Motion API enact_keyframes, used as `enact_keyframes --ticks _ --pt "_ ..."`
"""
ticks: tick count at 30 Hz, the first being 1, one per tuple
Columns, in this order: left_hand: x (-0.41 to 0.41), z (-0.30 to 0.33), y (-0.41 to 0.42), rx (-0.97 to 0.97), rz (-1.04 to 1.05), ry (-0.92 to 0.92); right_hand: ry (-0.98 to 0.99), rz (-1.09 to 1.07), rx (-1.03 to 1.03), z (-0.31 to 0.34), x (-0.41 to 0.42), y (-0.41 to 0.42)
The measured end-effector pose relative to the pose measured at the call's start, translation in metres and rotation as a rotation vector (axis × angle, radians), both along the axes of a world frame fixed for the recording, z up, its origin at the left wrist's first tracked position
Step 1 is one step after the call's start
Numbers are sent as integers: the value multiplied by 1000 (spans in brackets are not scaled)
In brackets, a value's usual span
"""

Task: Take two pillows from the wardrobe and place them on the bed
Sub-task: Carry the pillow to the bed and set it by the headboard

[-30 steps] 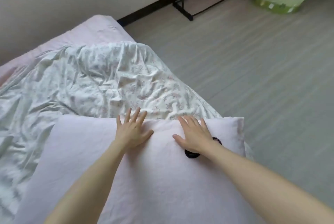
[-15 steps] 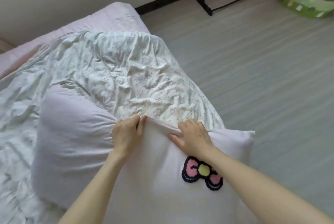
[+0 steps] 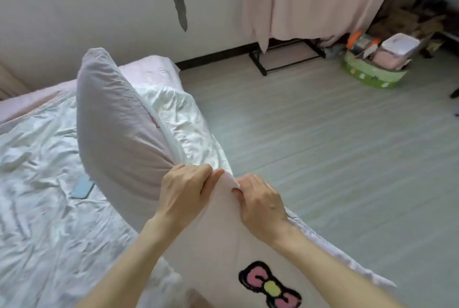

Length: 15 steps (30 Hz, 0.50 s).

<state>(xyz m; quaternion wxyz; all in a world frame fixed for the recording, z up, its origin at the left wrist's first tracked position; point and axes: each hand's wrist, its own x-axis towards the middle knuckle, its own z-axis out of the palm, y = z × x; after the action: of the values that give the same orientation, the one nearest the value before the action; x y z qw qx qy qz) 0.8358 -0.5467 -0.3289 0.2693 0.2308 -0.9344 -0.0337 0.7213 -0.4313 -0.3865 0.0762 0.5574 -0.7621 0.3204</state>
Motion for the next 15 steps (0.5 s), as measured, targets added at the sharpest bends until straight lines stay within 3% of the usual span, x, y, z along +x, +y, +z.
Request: enact_keyframes --ticks 4,8,12,15 --pt "-72 4 78 -62 -83 17 27 -57 11 19 -73 85" --pt "-144 -9 136 -15 -174 0 194 -46 89 24 -148 155" --pt "-192 -30 153 57 -227 -26 295 -103 150 13 -198 173" --pt "-231 -37 157 50 -278 -49 256 -120 140 -4 -232 181"
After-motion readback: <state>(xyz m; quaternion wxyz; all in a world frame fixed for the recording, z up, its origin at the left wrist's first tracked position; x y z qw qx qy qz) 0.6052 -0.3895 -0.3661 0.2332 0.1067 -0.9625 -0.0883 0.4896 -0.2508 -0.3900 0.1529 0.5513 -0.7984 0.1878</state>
